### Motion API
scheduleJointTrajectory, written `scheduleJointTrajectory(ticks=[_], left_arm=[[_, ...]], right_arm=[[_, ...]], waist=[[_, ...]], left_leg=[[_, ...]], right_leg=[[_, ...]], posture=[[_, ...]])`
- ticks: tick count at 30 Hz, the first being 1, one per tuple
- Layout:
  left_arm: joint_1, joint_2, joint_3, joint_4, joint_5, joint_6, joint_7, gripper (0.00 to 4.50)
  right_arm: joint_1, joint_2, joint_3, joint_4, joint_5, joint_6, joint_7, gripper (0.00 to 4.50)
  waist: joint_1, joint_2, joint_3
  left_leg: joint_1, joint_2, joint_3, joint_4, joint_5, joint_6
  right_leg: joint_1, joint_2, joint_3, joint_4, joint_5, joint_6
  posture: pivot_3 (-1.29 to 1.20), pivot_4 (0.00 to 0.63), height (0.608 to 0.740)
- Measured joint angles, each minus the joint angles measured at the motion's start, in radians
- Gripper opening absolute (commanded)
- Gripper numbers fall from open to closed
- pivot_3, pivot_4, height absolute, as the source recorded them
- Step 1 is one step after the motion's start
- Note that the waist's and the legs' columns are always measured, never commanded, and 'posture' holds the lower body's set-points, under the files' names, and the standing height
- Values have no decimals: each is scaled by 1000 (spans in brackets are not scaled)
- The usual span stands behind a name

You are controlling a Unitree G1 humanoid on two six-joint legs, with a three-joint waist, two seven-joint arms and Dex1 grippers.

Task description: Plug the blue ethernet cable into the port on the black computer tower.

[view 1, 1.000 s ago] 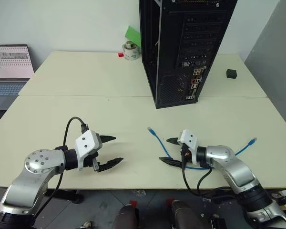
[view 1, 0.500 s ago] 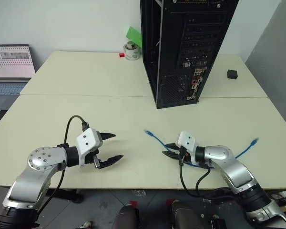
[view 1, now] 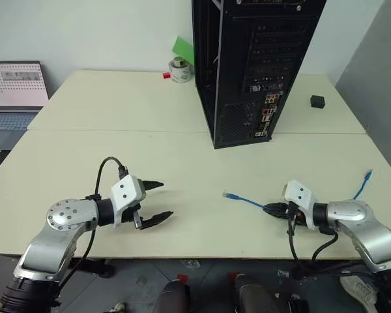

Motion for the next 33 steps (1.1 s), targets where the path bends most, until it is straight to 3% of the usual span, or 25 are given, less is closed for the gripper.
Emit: scheduleJointTrajectory(ticks=[10,19,24,27,33], left_arm=[[-9,-8,-16,0,5,3,-10,4500],[-13,-19,-35,3,10,2,-11,4500],[-14,-25,-35,6,12,2,-11,4500],[-14,-31,-35,7,12,2,-11,4500],[-14,-33,-35,7,13,2,-13,4500]], right_arm=[[-63,55,18,8,1,12,4,2591],[-163,202,88,111,-8,32,-5,2591],[-181,222,111,156,-42,-13,-12,2591],[-186,232,111,172,-45,-31,-17,2143],[-202,235,111,201,-65,-57,-22,585]], waist=[[-1,0,0],[0,0,0],[0,0,0],[0,0,0],[0,0,0]], left_leg=[[0,0,0,0,0,0],[0,0,0,0,0,0],[0,0,0,0,0,0],[0,0,0,0,0,0],[0,0,0,0,0,0]], right_leg=[[0,0,0,0,0,0],[0,0,0,0,0,0],[0,0,0,0,0,0],[0,0,0,0,0,0],[0,0,0,0,0,0]], posture=[[0,150,740],[0,150,740],[0,150,740],[0,150,740],[0,150,740]])
